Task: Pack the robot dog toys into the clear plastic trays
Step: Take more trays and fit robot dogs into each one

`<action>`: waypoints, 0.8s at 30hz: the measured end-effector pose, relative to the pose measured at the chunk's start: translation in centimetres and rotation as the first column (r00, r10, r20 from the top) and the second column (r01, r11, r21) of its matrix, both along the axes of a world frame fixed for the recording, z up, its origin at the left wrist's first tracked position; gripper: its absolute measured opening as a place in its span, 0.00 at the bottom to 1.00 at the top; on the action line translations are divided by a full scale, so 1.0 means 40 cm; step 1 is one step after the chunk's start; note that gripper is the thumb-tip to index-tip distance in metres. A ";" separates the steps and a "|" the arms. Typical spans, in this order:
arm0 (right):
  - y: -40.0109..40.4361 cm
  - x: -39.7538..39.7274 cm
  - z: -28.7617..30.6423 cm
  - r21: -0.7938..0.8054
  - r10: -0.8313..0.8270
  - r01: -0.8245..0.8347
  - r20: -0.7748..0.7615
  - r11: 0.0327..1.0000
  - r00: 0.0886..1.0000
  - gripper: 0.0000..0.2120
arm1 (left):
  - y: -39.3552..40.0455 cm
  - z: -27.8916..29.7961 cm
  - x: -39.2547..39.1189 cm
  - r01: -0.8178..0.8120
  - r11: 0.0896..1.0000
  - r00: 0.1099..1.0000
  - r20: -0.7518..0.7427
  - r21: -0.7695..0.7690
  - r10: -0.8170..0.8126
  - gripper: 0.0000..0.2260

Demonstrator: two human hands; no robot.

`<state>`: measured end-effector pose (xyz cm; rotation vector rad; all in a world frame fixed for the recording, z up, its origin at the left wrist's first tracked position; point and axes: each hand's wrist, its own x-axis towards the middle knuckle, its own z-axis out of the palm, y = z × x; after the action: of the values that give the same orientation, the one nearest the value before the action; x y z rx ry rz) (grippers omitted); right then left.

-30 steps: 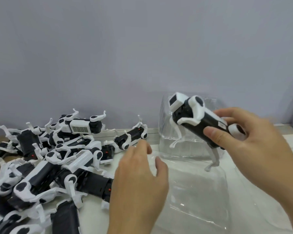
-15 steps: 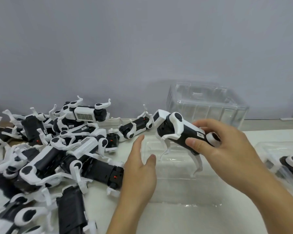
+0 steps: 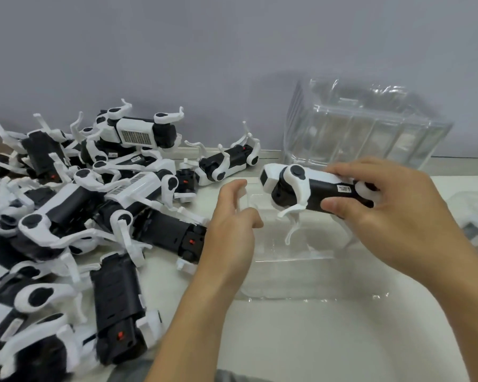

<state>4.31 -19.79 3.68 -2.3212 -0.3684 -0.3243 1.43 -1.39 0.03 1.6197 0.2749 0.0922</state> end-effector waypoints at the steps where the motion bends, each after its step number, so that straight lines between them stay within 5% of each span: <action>1: -0.001 -0.001 0.002 -0.020 0.017 -0.017 -0.017 1.000 1.000 0.11 | 0.000 -0.002 0.001 0.000 1.000 1.000 0.009 -0.013 0.000 0.27; 11: 0.028 -0.013 0.005 -0.115 0.009 -0.023 -0.117 0.993 0.993 0.13 | 0.003 0.011 0.002 -0.009 1.000 1.000 0.009 0.001 0.009 0.26; 17: 0.032 -0.014 0.003 -0.130 0.061 -0.081 -0.150 0.988 0.987 0.12 | 0.008 0.011 0.003 -0.014 0.995 1.000 0.014 -0.098 0.015 0.11; 24: 0.030 -0.009 -0.004 -0.158 0.066 -0.083 -0.109 0.984 0.992 0.14 | 0.000 0.013 0.012 -0.090 0.993 0.996 -0.003 -0.082 0.090 0.11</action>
<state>3.96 -18.58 3.54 -2.4649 -0.4436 -0.1407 1.91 -1.39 0.56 1.5260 0.3472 0.1489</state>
